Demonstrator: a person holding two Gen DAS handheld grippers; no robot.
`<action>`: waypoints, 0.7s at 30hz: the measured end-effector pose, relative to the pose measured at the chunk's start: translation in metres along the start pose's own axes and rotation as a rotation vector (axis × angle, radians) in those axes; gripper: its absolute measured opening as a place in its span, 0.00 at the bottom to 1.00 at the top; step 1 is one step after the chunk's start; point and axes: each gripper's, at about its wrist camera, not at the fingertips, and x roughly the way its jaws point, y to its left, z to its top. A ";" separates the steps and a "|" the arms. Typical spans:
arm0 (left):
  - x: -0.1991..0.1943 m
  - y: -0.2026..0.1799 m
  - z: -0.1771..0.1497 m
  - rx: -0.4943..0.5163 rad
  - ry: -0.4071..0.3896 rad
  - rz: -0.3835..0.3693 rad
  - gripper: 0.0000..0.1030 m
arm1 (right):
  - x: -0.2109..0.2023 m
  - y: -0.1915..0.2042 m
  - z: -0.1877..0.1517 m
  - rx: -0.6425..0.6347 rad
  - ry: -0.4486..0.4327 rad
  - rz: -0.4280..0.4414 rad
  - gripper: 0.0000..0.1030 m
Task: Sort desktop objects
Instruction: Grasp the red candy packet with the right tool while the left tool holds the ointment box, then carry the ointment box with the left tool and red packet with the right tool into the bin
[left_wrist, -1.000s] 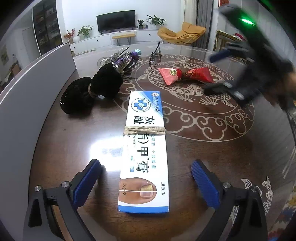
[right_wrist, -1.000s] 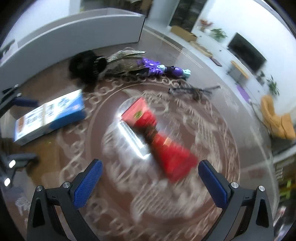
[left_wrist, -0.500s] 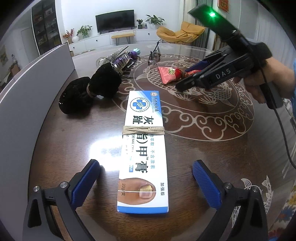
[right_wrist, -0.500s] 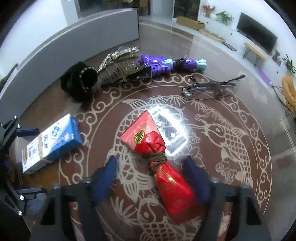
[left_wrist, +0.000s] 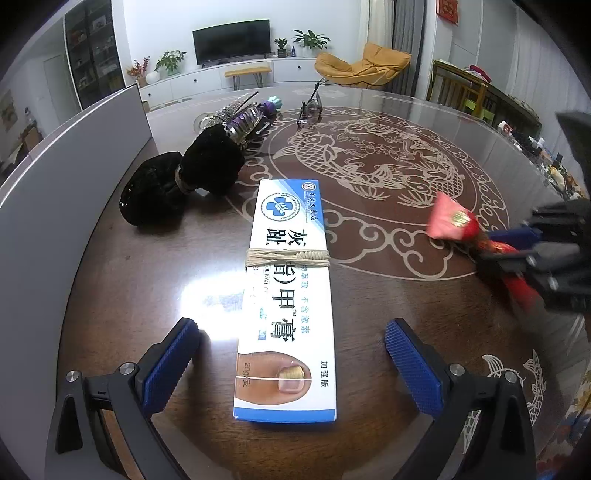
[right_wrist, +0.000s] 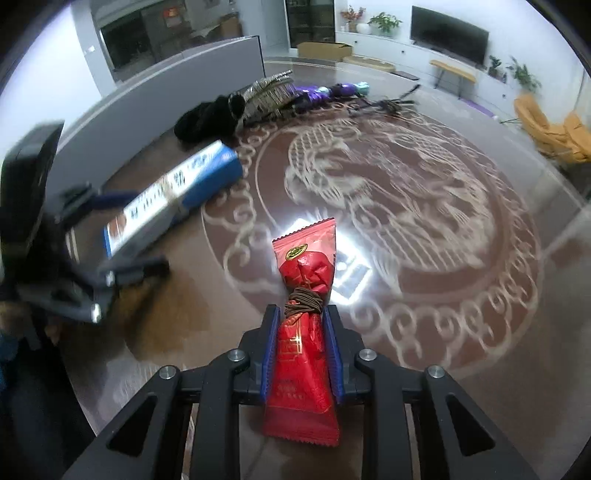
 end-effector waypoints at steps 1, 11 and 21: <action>0.000 0.000 0.000 -0.002 0.001 0.001 1.00 | -0.005 -0.001 -0.003 0.000 0.004 -0.005 0.34; -0.027 0.014 0.002 -0.098 -0.020 -0.045 0.39 | 0.002 0.002 0.016 -0.053 0.066 -0.045 0.19; -0.170 0.087 -0.003 -0.207 -0.252 0.001 0.39 | -0.073 0.055 0.080 -0.056 -0.154 0.052 0.19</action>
